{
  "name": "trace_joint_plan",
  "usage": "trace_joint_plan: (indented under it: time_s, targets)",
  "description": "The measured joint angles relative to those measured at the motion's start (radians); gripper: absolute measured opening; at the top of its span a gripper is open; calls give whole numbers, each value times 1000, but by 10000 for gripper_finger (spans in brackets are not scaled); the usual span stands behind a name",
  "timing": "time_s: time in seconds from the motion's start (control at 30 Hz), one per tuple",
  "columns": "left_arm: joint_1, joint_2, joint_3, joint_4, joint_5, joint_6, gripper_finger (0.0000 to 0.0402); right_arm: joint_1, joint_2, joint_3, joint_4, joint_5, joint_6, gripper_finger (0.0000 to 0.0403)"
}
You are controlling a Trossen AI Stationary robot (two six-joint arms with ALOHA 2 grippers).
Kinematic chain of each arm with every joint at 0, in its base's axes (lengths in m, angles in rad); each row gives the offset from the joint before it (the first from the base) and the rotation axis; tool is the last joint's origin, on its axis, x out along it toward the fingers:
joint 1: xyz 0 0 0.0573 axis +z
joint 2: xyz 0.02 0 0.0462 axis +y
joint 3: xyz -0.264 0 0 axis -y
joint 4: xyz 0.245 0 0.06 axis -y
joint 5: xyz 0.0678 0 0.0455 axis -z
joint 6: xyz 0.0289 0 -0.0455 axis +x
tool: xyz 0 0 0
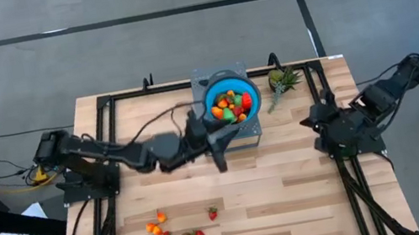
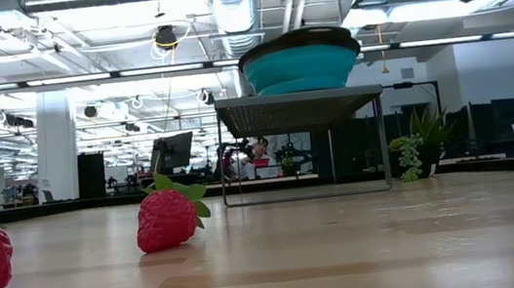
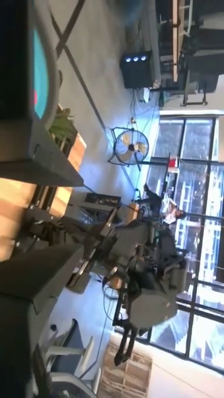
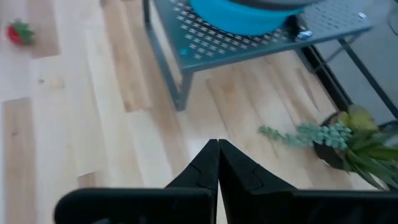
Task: Pick & Place Fruit
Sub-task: Put the strawberry into the strainer bowl
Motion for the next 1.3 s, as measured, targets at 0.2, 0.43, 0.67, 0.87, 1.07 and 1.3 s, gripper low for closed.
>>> trace_joint_plan:
  time_s: [0.2, 0.43, 0.67, 0.87, 1.07, 1.3]
  targets:
    - [-122, 0, 0, -8, -144, -3, 117, 51, 0, 0, 85, 0, 2, 0]
    - [-217, 1, -1, -115, -263, -186, 89, 75, 0, 0, 177, 3, 2, 0]
    - [-250, 1, -1, -345, -264, -540, 69, 73, 0, 0, 218, 4, 3, 0]
    - [-272, 1, -2, -575, -214, -794, 46, 73, 7, 0, 224, 3, 3, 0]
    - [-264, 32, -2, -768, -96, -991, 11, 71, 30, 0, 223, 3, 11, 0]
    - [-260, 141, -2, -818, 25, -1075, 2, 71, 76, 0, 221, 4, 14, 0]
